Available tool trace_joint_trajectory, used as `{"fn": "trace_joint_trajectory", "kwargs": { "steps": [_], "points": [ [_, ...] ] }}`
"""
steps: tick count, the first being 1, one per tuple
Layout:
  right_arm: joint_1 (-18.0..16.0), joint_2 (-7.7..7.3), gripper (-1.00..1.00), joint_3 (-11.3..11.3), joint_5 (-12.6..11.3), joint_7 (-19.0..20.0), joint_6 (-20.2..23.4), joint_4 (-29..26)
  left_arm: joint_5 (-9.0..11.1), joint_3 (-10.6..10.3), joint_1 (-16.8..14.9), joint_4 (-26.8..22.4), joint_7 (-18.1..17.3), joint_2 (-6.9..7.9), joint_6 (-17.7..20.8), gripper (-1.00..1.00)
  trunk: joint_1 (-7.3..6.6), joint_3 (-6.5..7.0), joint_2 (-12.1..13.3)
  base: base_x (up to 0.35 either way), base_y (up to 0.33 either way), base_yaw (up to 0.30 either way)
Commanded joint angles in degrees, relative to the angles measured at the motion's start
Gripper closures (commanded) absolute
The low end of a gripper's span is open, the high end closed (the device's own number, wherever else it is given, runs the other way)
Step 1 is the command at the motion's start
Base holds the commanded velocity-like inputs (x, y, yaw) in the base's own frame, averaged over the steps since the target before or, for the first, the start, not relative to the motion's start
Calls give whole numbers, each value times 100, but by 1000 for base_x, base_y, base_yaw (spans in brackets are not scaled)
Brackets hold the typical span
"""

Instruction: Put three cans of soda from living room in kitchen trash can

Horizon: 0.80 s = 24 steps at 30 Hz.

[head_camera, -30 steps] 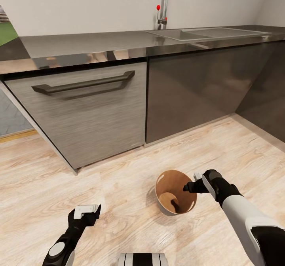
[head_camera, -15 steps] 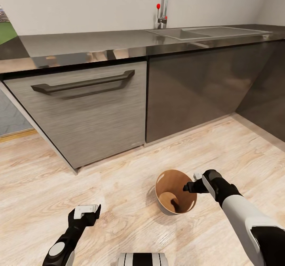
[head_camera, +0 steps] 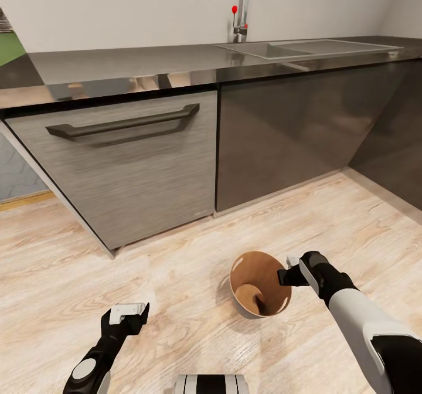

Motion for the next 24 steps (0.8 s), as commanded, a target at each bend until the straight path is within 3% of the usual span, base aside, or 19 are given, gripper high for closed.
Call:
{"fn": "trace_joint_trajectory", "kwargs": {
  "steps": [1, 24],
  "points": [
    [2, -3, 100, -2, 4, -2, 1, 0, 0, 0, 0, 0, 0, 0, 0, -100, 0, 0, 0, 0, 0, 0],
    [4, 39, 100, 5, 4, 6, 1, -8, 4, 9, 1, 55, 9, -4, 7, -100, -3, 22, 1, 0, 0, 0]
  ]
}}
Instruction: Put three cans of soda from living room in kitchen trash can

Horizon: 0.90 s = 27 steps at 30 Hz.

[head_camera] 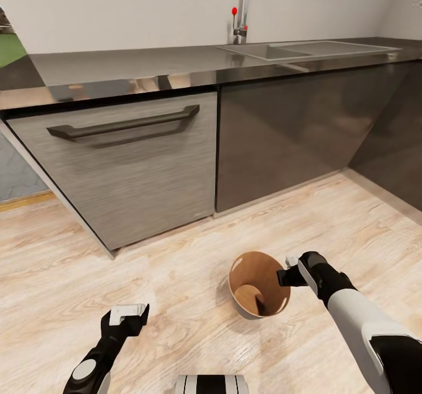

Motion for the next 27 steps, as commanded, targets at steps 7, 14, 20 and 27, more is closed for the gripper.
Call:
{"fn": "trace_joint_trajectory", "kwargs": {
  "steps": [7, 14, 20, 27],
  "points": [
    [-2, 4, 100, -13, -103, 40, 13, -19, -14, 9, -16, 10, 353, -31, 89, -100, -18, 156, 9, 0, 0, 0],
    [-2, 24, 100, -6, -103, 28, 14, -35, -14, -42, -25, 173, 606, -54, 92, -100, -36, 311, 19, 0, 0, 0],
    [6, 26, 100, 64, -103, 22, 14, -36, -13, -49, -27, 219, 629, -65, 90, -100, -52, 444, 27, 0, 0, 0],
    [14, 34, 100, 158, -103, 15, 11, -42, -12, -49, -27, 226, 632, -66, 95, -100, -70, 599, 36, 0, 0, 0]
  ]
}}
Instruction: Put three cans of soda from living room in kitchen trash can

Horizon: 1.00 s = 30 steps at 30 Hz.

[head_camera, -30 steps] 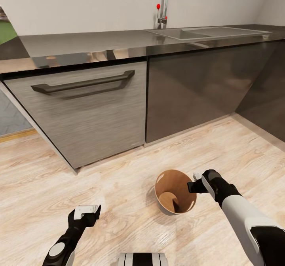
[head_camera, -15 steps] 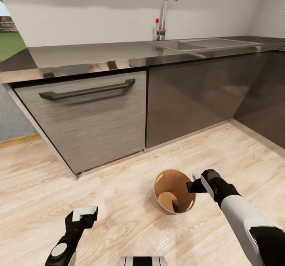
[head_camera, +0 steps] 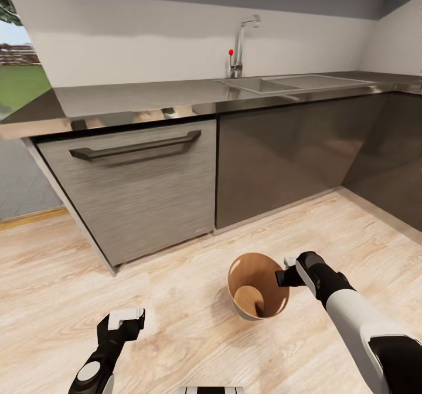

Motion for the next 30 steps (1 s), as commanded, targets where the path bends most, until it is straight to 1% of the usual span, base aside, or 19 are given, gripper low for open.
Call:
{"fn": "trace_joint_trajectory", "kwargs": {
  "steps": [1, 6, 18, 21, 27, 30],
  "points": [
    [1, 2, 100, -4, -98, 35, 7, -2, 0, -1, 0, 1, 0, 0, 1, -100, -3, 23, 2, 0, 0, 0],
    [8, 2, 100, 51, -98, 32, 4, -4, 0, -3, 0, 3, 0, 0, 3, -100, -15, 134, 8, 0, 0, 0],
    [9, 3, 100, 71, -98, 31, 2, -4, 2, -4, 0, 26, -5, 0, 27, -100, -46, 400, 24, 0, 0, 0],
    [9, 3, 100, 68, -98, 31, -125, -4, 7, -4, -5, 53, -31, 0, 29, -100, -54, 466, 28, 0, 0, 0],
    [9, 9, 100, 80, -98, 31, -215, -4, 9, -4, -12, 104, -29, -12, 36, -100, -70, 599, 36, 0, 0, 0],
    [14, 11, 100, 87, -98, 31, -231, -4, 9, -4, -17, 137, -27, -61, 45, -100, -77, 666, 40, 0, 0, 0]
  ]
}}
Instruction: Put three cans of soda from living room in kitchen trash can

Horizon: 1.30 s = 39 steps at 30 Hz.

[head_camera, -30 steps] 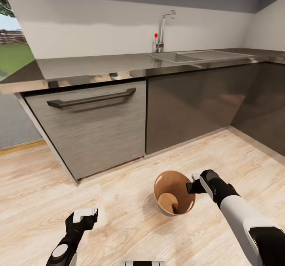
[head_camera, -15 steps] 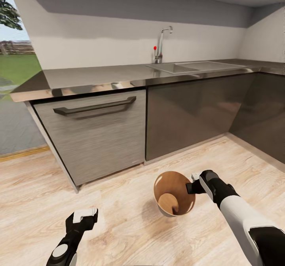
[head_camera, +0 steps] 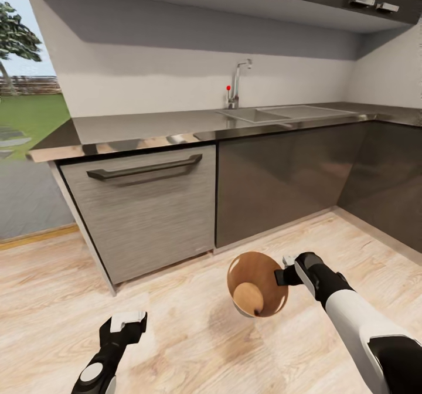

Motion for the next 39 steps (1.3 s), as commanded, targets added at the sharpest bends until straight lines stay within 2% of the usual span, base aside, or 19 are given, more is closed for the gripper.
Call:
{"fn": "trace_joint_trajectory", "kwargs": {
  "steps": [1, 9, 19, 30, 39],
  "points": [
    [-1, 3, 100, -14, -94, 38, 7, -2, 0, 0, 0, 4, 0, -6, 0, -100, -3, 23, 2, 0, 0, 0],
    [2, 26, 100, -13, -94, 38, -4, -2, 0, 0, -1, 13, -66, -26, 10, -100, -23, 201, 12, 0, 0, 0],
    [6, 5, 100, -59, -101, 47, -415, -62, 7, -8, -1, 8, -96, -26, 231, -100, -49, 422, 26, 0, 0, 0],
    [11, -46, 100, -92, -113, 63, -511, -80, 9, -17, -8, 6, -161, -19, 349, -100, -291, 620, 467, 0, 0, 0],
    [86, -48, 100, -96, -118, 67, -523, -108, 18, -18, -37, -2, -420, -11, 542, -100, -488, 781, 828, 0, 0, 0]
  ]
}}
